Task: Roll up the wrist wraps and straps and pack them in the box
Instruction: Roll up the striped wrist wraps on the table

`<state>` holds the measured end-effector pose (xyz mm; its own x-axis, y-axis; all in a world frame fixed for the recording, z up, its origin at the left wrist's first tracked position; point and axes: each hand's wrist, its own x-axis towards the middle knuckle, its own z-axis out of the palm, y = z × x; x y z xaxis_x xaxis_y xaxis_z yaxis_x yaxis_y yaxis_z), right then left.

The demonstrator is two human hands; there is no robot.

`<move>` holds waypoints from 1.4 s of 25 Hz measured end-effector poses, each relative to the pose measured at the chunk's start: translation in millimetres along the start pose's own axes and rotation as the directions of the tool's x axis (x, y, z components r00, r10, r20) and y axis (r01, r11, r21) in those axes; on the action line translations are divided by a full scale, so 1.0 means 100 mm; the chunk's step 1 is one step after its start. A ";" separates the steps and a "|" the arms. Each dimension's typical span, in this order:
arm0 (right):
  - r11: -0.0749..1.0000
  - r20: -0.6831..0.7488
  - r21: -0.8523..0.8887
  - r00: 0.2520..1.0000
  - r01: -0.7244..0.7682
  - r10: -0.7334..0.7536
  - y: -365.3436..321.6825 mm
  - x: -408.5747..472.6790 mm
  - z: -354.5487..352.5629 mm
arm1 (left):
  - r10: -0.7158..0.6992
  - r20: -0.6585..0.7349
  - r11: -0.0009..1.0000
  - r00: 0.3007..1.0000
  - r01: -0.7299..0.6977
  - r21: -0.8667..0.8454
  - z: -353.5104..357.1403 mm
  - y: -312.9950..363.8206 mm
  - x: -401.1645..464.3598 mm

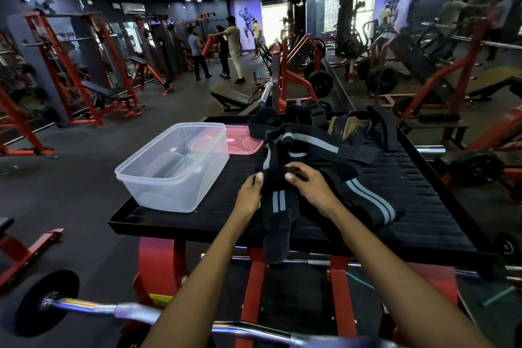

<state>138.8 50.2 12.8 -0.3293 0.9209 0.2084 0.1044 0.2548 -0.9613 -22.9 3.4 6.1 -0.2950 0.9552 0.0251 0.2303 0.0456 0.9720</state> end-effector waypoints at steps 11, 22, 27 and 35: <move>0.999 0.011 0.038 1.000 0.010 -0.010 -0.04 -0.01 0.01 | -0.062 0.029 0.995 0.998 0.064 -0.081 -0.01 0.00 -0.01; 0.993 0.033 0.118 0.999 0.030 -0.034 -0.14 -0.07 0.02 | -0.081 0.016 0.980 0.997 0.083 -0.184 0.00 0.03 -0.02; 0.995 0.071 0.082 0.995 0.063 -0.069 -0.16 -0.09 0.03 | -0.168 0.085 0.920 0.982 0.187 -0.346 0.01 0.04 -0.01; 0.914 0.284 -0.301 0.940 0.273 -0.187 -0.12 -0.10 0.04 | -0.159 -0.091 0.817 0.983 0.079 -0.571 -0.08 0.04 0.04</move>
<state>137.0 37.2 21.5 -0.5958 0.7347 0.3245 0.2883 0.5727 -0.7674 -30.1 5.0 11.7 -0.4111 0.9052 -0.1082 -0.3644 -0.0544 0.9296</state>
